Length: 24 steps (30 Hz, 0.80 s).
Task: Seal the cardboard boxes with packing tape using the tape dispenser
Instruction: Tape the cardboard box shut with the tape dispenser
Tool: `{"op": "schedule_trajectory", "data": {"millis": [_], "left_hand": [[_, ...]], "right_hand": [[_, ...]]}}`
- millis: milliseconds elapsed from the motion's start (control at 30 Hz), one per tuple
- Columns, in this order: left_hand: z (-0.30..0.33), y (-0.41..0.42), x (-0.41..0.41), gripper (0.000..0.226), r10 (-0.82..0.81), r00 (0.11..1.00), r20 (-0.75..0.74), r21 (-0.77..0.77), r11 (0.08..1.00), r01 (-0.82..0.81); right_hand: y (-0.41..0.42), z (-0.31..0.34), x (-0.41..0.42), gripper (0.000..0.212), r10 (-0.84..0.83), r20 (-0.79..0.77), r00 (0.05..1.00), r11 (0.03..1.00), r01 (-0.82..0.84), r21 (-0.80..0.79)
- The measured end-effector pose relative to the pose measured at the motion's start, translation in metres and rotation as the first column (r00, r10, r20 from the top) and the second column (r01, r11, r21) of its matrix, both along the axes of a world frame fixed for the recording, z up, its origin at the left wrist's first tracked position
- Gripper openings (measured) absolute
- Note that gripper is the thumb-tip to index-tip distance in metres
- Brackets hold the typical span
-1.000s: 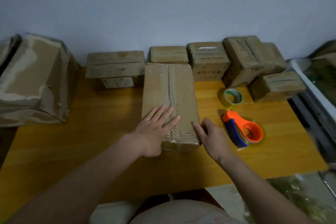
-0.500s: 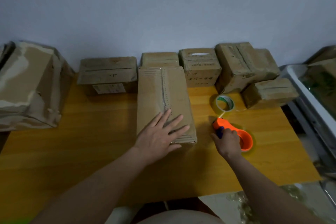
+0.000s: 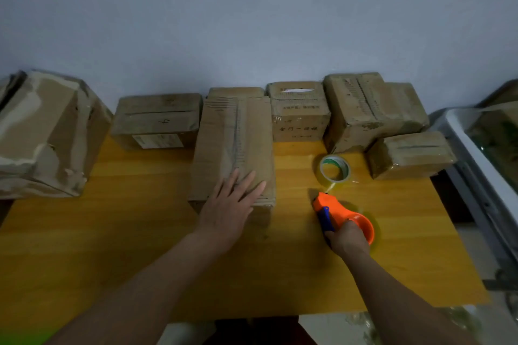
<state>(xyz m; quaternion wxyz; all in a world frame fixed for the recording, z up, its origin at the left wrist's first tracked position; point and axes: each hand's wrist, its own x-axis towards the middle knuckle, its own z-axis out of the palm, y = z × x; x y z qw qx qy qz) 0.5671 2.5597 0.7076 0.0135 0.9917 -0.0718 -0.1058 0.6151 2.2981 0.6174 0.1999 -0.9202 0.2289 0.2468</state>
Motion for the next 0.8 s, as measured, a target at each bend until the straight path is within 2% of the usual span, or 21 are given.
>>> {"op": "schedule_trajectory", "data": {"millis": [100, 133, 167, 200, 267, 333, 400, 433, 500, 567, 667, 800], "left_hand": [[0.008, -0.001, -0.003, 0.057, 0.026, 0.999, -0.025, -0.089, 0.996, -0.028], [0.013, -0.005, -0.003, 0.057, 0.059, 0.998, -0.033, -0.136, 0.989, -0.063], [0.02, -0.01, -0.002, 0.057, 0.105, 0.994, -0.042, -0.187, 0.976, -0.111], [0.027, -0.017, 0.0, 0.058, 0.16, 0.986, -0.052, -0.251, 0.953, -0.168], [0.045, -0.033, 0.01, 0.06, 0.276, 0.959, -0.058, -0.419, 0.865, -0.275], [0.062, -0.043, 0.025, 0.055, 0.363, 0.922, -0.134, -0.574, 0.73, -0.371], [0.075, -0.043, 0.042, 0.032, 0.357, 0.895, -0.266, -0.676, 0.594, -0.437], [0.082, -0.041, 0.048, 0.021, 0.311, 0.896, -0.316, -0.696, 0.565, -0.442], [0.094, -0.035, 0.052, 0.019, 0.218, 0.88, -0.422, -0.725, 0.501, -0.472], [0.101, -0.028, 0.048, 0.028, 0.138, 0.853, -0.504, -0.747, 0.426, -0.51], [0.097, -0.018, 0.039, 0.035, 0.052, 0.871, -0.488, -0.801, 0.369, -0.471], [0.093, -0.014, 0.028, 0.033, 0.026, 0.867, -0.498, -0.822, 0.303, -0.481]], "right_hand": [[-0.011, 0.006, -0.001, 0.04, 0.061, 0.085, 0.995, 0.995, -0.067, 0.071], [-0.014, 0.013, -0.002, 0.029, 0.082, 0.135, 0.987, 0.989, -0.097, 0.108], [-0.018, 0.019, -0.003, 0.015, 0.1, 0.177, 0.979, 0.975, -0.132, 0.181], [-0.02, 0.028, -0.004, 0.017, 0.104, 0.209, 0.972, 0.945, -0.162, 0.285], [-0.023, 0.054, -0.009, 0.02, 0.087, 0.253, 0.964, 0.803, -0.218, 0.555], [-0.025, 0.082, -0.014, 0.013, 0.119, 0.276, 0.954, 0.634, -0.287, 0.718], [-0.026, 0.104, -0.016, 0.015, 0.209, 0.307, 0.928, 0.523, -0.372, 0.767], [-0.027, 0.113, -0.016, 0.018, 0.247, 0.318, 0.915, 0.482, -0.401, 0.779], [-0.028, 0.126, -0.014, 0.026, 0.292, 0.318, 0.902, 0.428, -0.42, 0.8], [-0.028, 0.135, -0.012, 0.024, 0.316, 0.321, 0.893, 0.405, -0.433, 0.805], [-0.026, 0.143, -0.01, 0.021, 0.349, 0.323, 0.88, 0.395, -0.45, 0.801], [-0.023, 0.148, -0.008, 0.027, 0.417, 0.3, 0.858, 0.395, -0.468, 0.79]]}}
